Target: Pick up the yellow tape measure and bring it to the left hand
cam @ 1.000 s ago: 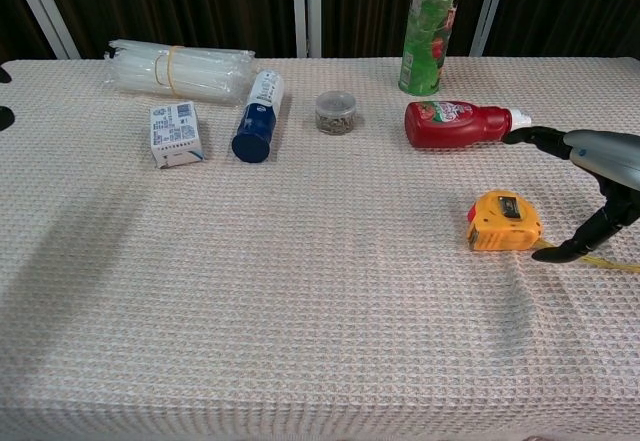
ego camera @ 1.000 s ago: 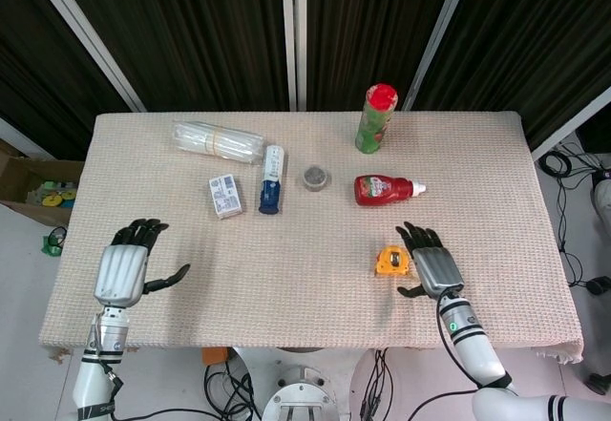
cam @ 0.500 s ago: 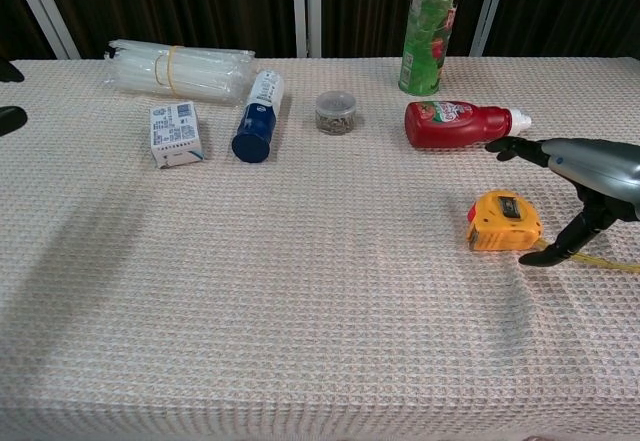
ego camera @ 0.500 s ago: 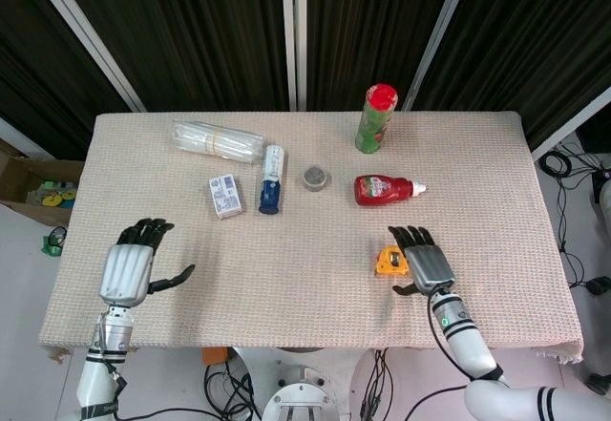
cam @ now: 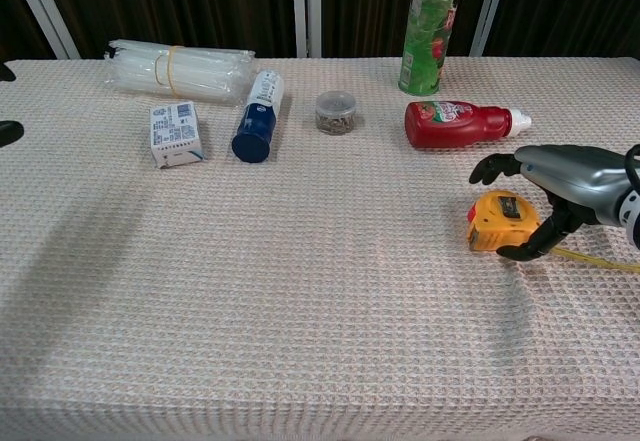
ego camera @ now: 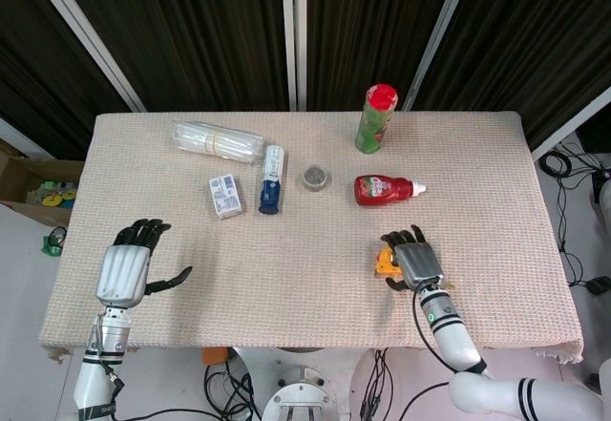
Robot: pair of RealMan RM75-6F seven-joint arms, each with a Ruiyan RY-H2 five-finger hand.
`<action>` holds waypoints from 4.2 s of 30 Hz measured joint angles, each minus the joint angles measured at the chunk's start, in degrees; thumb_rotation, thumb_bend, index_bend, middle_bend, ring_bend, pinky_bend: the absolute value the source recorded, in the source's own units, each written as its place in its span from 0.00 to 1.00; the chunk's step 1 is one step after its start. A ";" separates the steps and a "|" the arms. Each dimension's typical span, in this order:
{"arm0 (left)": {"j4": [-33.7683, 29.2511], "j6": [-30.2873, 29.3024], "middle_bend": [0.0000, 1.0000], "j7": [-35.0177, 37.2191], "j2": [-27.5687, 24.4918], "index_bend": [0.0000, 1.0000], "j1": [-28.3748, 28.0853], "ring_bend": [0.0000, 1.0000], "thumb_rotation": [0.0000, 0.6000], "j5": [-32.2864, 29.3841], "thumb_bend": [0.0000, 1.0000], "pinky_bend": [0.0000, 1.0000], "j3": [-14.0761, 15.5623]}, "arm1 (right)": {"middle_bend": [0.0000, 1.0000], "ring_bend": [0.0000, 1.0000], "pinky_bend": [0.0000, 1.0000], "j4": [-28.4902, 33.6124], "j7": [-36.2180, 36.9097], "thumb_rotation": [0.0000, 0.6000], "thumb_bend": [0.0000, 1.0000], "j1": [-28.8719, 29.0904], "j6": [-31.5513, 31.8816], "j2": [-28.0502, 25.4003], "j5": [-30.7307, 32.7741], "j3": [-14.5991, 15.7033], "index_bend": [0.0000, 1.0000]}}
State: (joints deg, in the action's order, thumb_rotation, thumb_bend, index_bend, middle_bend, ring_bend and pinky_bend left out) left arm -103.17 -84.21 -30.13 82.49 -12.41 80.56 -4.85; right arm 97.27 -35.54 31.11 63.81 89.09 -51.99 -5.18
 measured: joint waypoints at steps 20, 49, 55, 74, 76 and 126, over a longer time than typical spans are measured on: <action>0.61 0.26 0.20 0.67 0.42 0.24 -0.13 0.15 0.24 0.02 0.13 0.26 -0.06 | 0.33 0.28 0.12 0.15 -1.26 1.00 0.32 0.69 1.34 0.53 2.19 0.19 0.42; -3.11 -0.93 0.25 -1.11 1.27 0.27 -5.33 0.18 0.48 4.33 0.20 0.27 -7.23 | 0.48 0.44 0.29 -7.08 38.35 1.00 0.43 1.26 5.53 19.87 -11.69 -12.90 0.63; -6.05 1.08 0.30 -3.31 1.96 0.33 -8.96 0.26 0.70 2.48 0.23 0.35 -10.80 | 0.48 0.44 0.29 -13.17 49.36 1.00 0.44 3.48 4.96 27.18 -14.12 -16.02 0.63; -2.88 6.37 0.46 -6.83 10.61 0.48 -19.00 0.41 0.97 -1.29 0.26 0.50 -13.73 | 0.47 0.44 0.29 -19.27 58.39 1.00 0.45 8.17 3.34 35.85 -15.07 -23.55 0.63; -2.65 6.49 0.47 -6.94 11.07 0.48 -19.54 0.41 0.97 -1.50 0.26 0.50 -13.70 | 0.47 0.44 0.29 -19.37 58.19 1.00 0.45 8.43 3.06 36.00 -14.90 -23.74 0.63; 0.82 3.30 0.52 -10.73 10.69 0.53 -24.22 0.46 0.63 -2.90 0.50 0.56 -13.26 | 0.47 0.44 0.29 -20.27 59.45 1.00 0.45 8.71 1.96 36.31 -16.49 -22.47 0.63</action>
State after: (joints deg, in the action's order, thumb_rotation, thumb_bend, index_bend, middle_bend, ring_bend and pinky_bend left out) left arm -102.35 -80.91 -40.86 93.18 -36.63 77.66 -18.11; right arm 77.00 23.91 39.82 65.77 125.40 -68.48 -27.65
